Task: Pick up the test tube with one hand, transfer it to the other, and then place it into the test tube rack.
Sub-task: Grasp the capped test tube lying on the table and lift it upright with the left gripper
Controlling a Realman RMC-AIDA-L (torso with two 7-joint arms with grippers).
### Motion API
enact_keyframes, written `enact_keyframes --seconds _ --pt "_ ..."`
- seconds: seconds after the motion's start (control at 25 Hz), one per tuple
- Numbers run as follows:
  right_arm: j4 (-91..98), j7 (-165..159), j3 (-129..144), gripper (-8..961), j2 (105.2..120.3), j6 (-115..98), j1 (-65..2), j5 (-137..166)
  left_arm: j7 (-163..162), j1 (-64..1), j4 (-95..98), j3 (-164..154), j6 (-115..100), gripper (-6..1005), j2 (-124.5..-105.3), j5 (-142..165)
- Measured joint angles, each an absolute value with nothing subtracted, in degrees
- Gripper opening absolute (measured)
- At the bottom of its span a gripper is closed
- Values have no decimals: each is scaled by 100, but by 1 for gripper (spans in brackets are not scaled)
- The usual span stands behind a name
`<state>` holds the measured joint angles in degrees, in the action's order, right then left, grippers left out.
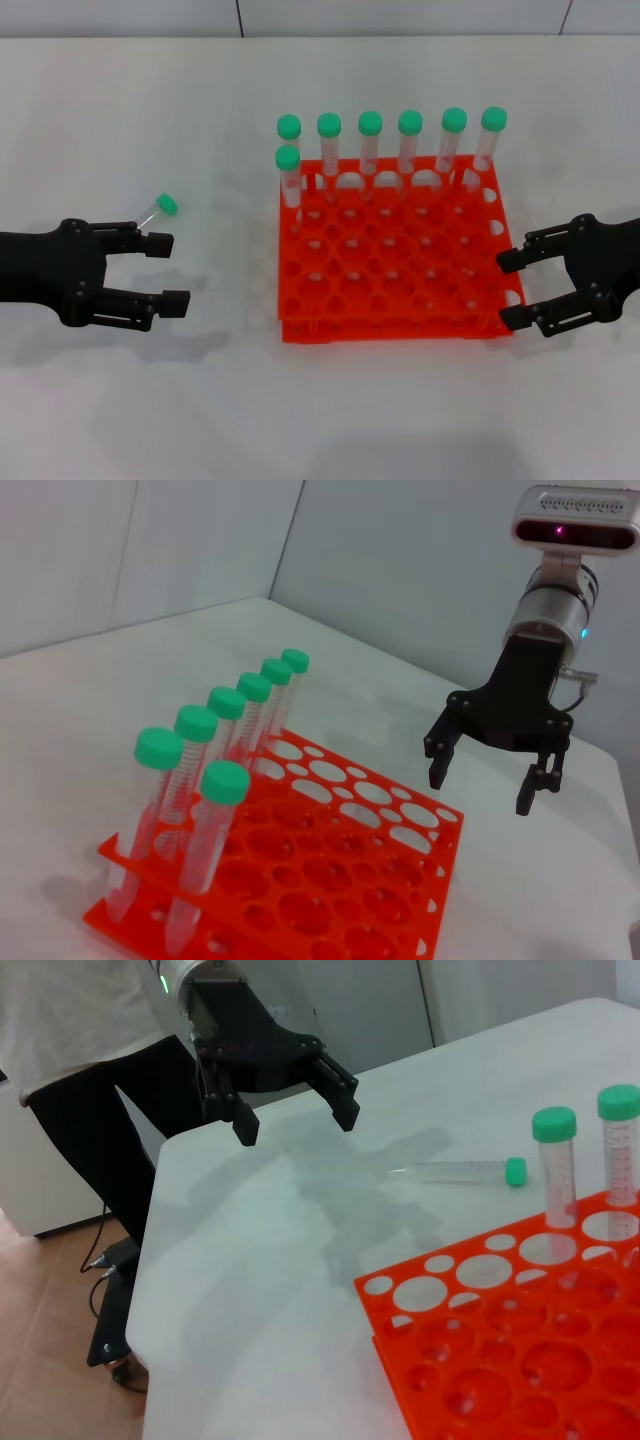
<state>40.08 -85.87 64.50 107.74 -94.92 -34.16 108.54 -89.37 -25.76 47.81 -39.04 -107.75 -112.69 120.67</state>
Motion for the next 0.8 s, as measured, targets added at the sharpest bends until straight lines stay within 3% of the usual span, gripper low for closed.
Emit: enact_keyframes --seconds 0.8 --pt "4008 -8587 6451 737 10782 -9492 -3393 10854 -8949 -2575 4781 -3912 -10786 880 -11293 12058"
